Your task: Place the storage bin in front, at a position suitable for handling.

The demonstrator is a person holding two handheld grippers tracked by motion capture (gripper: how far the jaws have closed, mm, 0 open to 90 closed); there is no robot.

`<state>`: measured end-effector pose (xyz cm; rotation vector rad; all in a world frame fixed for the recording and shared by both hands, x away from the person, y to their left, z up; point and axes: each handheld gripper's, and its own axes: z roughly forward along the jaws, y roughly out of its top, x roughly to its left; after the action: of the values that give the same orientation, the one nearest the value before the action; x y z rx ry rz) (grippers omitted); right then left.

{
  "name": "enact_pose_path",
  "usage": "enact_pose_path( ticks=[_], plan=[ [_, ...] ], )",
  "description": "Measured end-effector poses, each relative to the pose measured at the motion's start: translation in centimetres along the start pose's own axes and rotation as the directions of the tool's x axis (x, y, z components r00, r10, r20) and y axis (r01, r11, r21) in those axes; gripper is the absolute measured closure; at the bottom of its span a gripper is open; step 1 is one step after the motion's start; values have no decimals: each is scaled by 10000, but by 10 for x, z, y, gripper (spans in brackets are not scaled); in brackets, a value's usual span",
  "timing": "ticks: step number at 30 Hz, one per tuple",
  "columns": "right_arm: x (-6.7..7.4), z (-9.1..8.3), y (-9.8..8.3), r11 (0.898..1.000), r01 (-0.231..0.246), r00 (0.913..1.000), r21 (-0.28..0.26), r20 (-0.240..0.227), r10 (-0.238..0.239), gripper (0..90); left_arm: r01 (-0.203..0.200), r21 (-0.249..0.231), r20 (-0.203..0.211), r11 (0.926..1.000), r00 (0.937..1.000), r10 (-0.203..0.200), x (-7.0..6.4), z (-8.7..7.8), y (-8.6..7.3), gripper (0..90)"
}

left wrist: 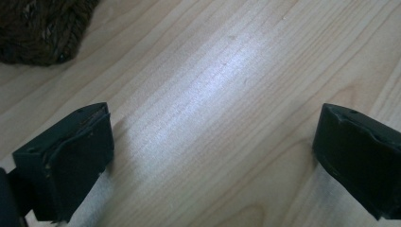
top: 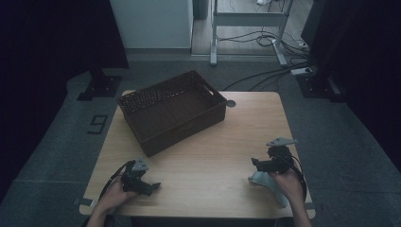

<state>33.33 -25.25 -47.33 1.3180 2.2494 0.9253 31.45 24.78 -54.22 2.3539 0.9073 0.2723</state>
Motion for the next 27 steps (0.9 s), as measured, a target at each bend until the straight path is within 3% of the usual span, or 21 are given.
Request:
enact_pose_path(
  ticks=[2, 7, 11, 15, 20, 23, 27],
  plan=[
    [2, 7, -8, 9992, 409, 9991, 15, 116, -409, 110, 100, 123, 278, 9999, 9996, -103, 0, -2, 1, 0],
    [0, 13, -20, 9982, 574, 9979, 168, 287, -579, 110, -48, 486, 694, 9988, 9976, 14, -2, -8, 3, 0],
    [-1, 15, -27, 9982, 544, 9979, 240, 342, -552, 110, 246, 191, 1085, 9995, 9937, -266, 0, -20, 7, 0],
    [0, 14, -27, 9985, 551, 9980, 18, 314, -551, 111, 723, -409, 743, 9965, 9948, -692, 4, -31, 11, 6],
    [2, 17, -29, 9972, 679, 9972, 315, 295, -688, 115, 1184, -1585, 95, 9802, 9929, -1184, 10, -42, 14, 6],
    [2, 18, -30, 9971, 678, 9972, 354, 287, -688, 116, 1149, -1479, -400, 9823, 9917, -1220, 13, -44, 17, 0],
    [1, 17, -31, 9978, 589, 9976, 290, 347, -599, 120, 760, -1424, -816, 9869, 9927, -883, 12, -50, 24, 0]
  ],
)
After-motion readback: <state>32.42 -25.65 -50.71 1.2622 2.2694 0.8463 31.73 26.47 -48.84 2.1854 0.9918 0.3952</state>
